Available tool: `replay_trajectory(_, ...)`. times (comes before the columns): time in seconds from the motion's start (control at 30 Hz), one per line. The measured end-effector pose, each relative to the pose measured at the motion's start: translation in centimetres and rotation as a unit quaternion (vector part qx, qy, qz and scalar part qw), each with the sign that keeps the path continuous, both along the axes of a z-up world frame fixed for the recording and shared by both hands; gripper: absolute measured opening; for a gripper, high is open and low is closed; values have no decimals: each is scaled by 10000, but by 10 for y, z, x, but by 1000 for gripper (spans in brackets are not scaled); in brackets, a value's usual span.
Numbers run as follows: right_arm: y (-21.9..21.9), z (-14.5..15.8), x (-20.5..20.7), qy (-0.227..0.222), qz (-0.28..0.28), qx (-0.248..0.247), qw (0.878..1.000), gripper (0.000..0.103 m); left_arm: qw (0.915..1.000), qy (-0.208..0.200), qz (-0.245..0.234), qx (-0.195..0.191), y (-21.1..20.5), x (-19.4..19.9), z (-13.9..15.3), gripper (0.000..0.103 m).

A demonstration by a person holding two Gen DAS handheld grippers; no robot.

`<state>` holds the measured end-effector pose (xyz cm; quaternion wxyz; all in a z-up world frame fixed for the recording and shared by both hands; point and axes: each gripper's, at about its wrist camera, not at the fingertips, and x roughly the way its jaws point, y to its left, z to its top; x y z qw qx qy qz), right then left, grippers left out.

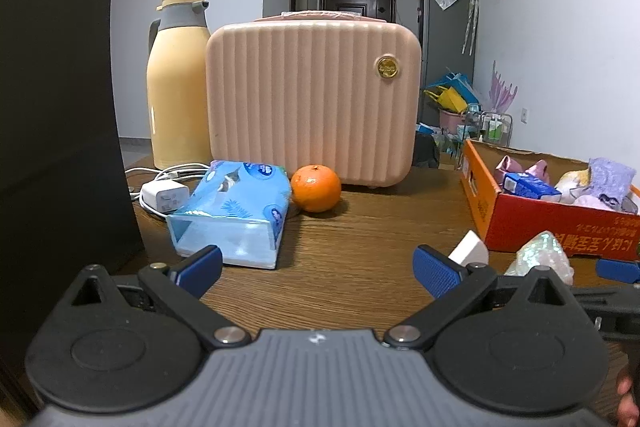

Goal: Organize soft objects
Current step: 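Close the right gripper on the clear plastic bag and lift it, then grasp the white triangular sponge with the left gripper while the right holds the bag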

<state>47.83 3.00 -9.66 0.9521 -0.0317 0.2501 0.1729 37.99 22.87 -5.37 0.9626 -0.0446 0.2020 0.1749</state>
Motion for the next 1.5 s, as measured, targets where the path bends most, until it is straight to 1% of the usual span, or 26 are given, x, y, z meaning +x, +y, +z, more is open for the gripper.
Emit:
replay_trajectory(0.07, 1, -2, 8, 93, -33, 36, 9999, 100, 10000, 24, -1, 18, 4, 1, -1, 103)
replay_trajectory(0.17, 5, -6, 18, 262, -33, 22, 9996, 88, 10000, 66, -11, 20, 8, 3, -3, 103)
replay_trajectory(0.2, 5, -6, 19, 297, -17, 29, 9996, 79, 10000, 79, -15, 15, 9, 3, -3, 103)
replay_trajectory(0.23, 6, -7, 21, 336, 11, 41, 9994, 67, 10000, 88, -16, 4, 10, 4, -4, 103)
replay_trajectory(0.27, 7, -8, 23, 372, 54, 60, 9993, 59, 10000, 94, -17, -22, 11, 5, -4, 103)
replay_trajectory(0.3, 7, -9, 24, 405, 84, 71, 9991, 47, 9999, 110, -29, -63, 12, 6, -5, 103)
replay_trajectory(0.43, 3, -8, 22, 348, 142, 226, 9990, 37, 9998, 162, -50, -57, 11, 7, -7, 103)
replay_trajectory(0.53, 3, -6, 20, 307, 150, 189, 9992, 35, 9998, 171, -42, -35, 10, 7, -8, 103)
replay_trajectory(0.7, -2, -2, 16, 175, 129, 170, 9996, 35, 9998, 205, 20, -70, 12, 8, -9, 103)
replay_trajectory(0.8, -9, -1, 17, 178, 94, 178, 9996, 35, 9996, 251, 20, -109, 13, 10, -10, 103)
replay_trajectory(1.13, -56, 1, 18, 212, -235, 339, 9989, 35, 9993, 335, -62, -144, 11, 17, -14, 103)
replay_trajectory(1.23, -71, 1, 19, 186, -344, 369, 9986, 35, 9993, 345, -66, -115, 7, 22, -15, 103)
replay_trajectory(1.33, -84, 1, 21, 151, -447, 380, 9982, 35, 9992, 349, -76, -173, 2, 31, -15, 103)
replay_trajectory(1.5, -105, 2, 24, 64, -653, 361, 9972, 35, 9987, 401, -258, -183, -13, 45, -17, 103)
